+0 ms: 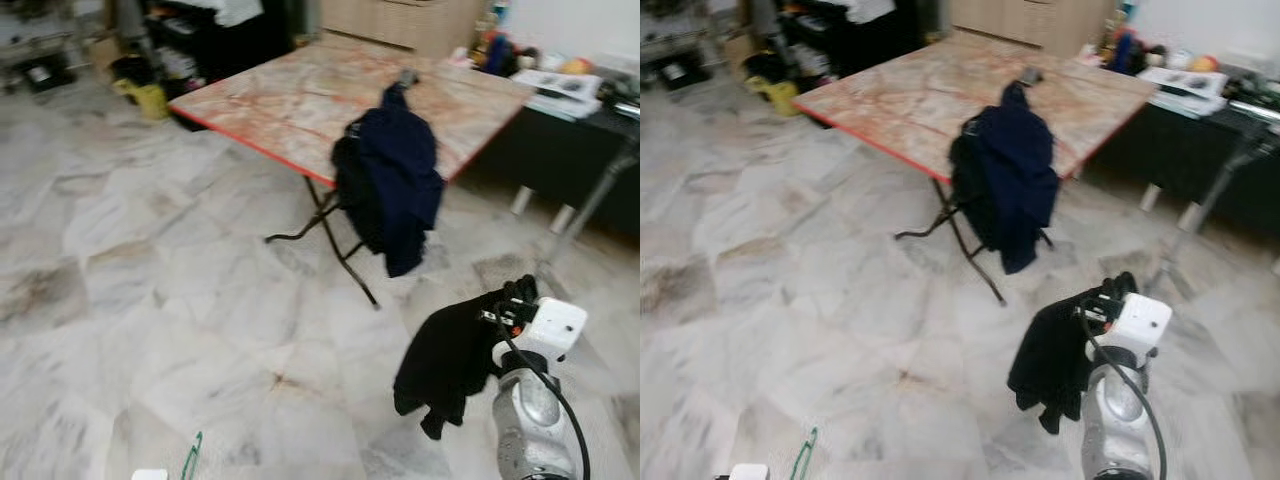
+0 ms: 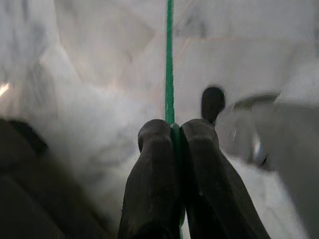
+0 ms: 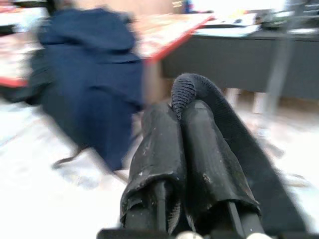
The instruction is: Hang hanger
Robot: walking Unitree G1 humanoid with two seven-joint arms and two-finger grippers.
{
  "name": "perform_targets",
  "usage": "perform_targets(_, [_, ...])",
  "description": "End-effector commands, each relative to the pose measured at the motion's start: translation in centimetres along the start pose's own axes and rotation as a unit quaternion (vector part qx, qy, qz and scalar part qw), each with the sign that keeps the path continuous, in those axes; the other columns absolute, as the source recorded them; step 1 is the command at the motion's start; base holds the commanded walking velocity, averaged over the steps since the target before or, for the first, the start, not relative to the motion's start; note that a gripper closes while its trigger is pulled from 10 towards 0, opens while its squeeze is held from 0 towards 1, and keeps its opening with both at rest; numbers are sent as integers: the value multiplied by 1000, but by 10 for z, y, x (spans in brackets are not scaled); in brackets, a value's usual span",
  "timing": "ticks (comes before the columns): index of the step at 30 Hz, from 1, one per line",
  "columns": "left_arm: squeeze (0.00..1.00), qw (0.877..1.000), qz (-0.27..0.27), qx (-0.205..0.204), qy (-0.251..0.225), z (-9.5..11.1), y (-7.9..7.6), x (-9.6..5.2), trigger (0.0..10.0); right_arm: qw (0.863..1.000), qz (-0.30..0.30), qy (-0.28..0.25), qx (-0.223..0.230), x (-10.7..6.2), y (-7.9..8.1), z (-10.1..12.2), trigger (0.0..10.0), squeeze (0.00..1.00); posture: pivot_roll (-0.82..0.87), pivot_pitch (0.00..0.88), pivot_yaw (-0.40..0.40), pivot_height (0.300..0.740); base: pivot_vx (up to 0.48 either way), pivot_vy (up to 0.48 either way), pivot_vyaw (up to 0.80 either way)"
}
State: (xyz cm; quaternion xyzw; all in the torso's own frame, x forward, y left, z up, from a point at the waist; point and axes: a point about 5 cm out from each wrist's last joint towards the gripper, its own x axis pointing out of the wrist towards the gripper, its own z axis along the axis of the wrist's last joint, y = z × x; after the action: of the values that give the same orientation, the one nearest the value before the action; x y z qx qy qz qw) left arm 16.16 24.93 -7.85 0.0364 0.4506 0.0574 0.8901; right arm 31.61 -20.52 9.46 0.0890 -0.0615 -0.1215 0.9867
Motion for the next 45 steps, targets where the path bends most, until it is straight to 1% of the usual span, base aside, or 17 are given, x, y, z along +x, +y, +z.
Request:
perform_targets(1, [0,1000,7,-9,4,-4,0,-1,10000,1000,-8,-13,-4,1,-8,7,10000,0,57,109,-49,740,0,0,0])
perform_targets(7, [0,1000,11,-15,10,-9,-1,-2,10000,1000,-7,-14,-9,5,-10,10,10000,0,55,110,-62,740,0,0,0])
perform_targets(13, [0,1000,13,-20,9,-10,-2,-2,10000,1000,13,-14,-16,7,-4,11,10000,0,59,112,-68,740,0,0,0])
perform_targets(16, [0,1000,13,-18,12,-11,-2,-2,10000,999,30,-18,-28,7,1,12,10000,0,59,112,-67,740,280,0,0])
perform_targets(19, [0,1000,13,-18,12,-12,-2,-2,10000,999,35,-21,-30,7,2,13,10000,0,58,113,-67,740,299,0,0])
perform_targets(22, [0,1000,12,-18,13,-12,-3,-2,10000,998,49,-28,-41,8,5,17,10000,0,59,116,-65,740,299,0,0])
perform_targets(31, [0,1000,10,-15,11,-12,-3,-2,10000,997,58,-39,-46,13,10,24,10000,0,65,117,-65,740,310,0,0])
perform_targets(37, [0,1000,9,-13,10,-13,-3,-3,10000,995,66,-53,-45,16,15,31,10000,0,69,115,-65,740,316,0,0])
perform_targets(39, [0,1000,8,-13,9,-12,-5,-2,10000,994,76,-62,-48,18,19,36,10000,0,69,114,-64,740,319,0,0])
perform_targets(40, [0,1000,7,-12,7,-11,-6,-2,10000,992,88,-70,-52,22,24,41,10000,0,69,113,-64,740,322,0,0])
perform_targets(45, [0,1000,4,-12,2,-8,-9,-1,10000,988,111,-90,-61,33,33,56,10000,0,75,105,-67,740,331,0,0])
